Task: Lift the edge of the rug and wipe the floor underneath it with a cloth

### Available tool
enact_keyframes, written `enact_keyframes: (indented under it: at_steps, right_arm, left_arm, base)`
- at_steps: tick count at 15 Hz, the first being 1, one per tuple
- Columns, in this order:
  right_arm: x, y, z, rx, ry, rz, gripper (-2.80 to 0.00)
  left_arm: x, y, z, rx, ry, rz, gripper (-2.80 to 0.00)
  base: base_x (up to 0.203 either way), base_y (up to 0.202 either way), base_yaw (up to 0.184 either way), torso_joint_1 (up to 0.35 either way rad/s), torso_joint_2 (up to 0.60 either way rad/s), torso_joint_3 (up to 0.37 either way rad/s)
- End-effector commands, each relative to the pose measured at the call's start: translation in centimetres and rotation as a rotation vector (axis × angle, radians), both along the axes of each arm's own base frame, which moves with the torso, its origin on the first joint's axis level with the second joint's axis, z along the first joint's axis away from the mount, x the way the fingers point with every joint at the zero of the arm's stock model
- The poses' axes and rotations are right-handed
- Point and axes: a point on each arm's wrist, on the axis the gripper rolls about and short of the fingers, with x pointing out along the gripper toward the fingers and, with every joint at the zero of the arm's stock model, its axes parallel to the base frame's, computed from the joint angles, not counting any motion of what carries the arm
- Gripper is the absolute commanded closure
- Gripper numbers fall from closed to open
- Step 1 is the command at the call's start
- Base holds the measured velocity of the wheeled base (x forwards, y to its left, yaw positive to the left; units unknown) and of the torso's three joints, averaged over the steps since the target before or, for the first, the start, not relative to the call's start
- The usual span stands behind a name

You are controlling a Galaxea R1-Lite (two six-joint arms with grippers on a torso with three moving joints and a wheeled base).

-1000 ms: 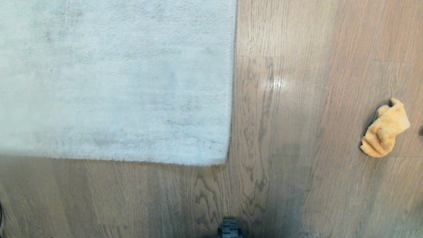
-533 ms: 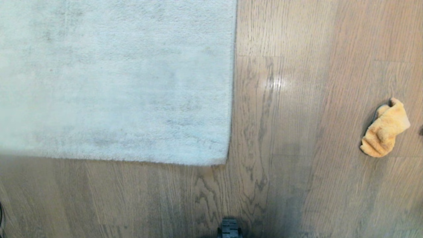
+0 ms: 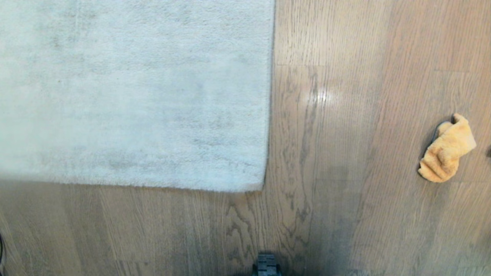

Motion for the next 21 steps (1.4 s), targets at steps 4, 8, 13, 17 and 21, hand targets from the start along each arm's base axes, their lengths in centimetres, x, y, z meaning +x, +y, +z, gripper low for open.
enact_keyframes:
  at_steps: [4,8,13,17,21]
  right_arm:
    - [0.0,0.0,0.0,-0.001,0.0,0.0,0.0]
    - [0.0,0.0,0.0,-0.001,0.0,0.0,0.0]
    - [0.01,0.0,0.0,-0.001,0.002,0.0,0.0]
    - [0.01,0.0,0.0,-0.001,0.001,0.0,0.0]
    - [0.01,0.0,0.0,-0.001,0.002,0.0,0.0]
  left_arm:
    - [0.0,0.01,0.0,-0.003,0.001,0.006,0.0]
    - [0.0,0.01,-0.02,-0.003,0.003,0.006,0.0]
    - [0.0,0.01,-0.01,0.022,0.002,0.003,0.0]
    - [-0.01,0.0,-0.01,0.022,0.002,0.001,0.0]
    - [0.0,0.01,-0.01,0.022,0.002,0.004,0.0]
  base:
    - [0.0,0.0,0.0,0.0,0.0,0.0]
    - [0.0,0.0,0.0,0.0,0.0,0.0]
    - [0.0,0.0,0.0,0.0,0.0,0.0]
    - [0.0,0.0,0.0,0.0,0.0,0.0]
    - [0.0,0.0,0.0,0.0,0.0,0.0]
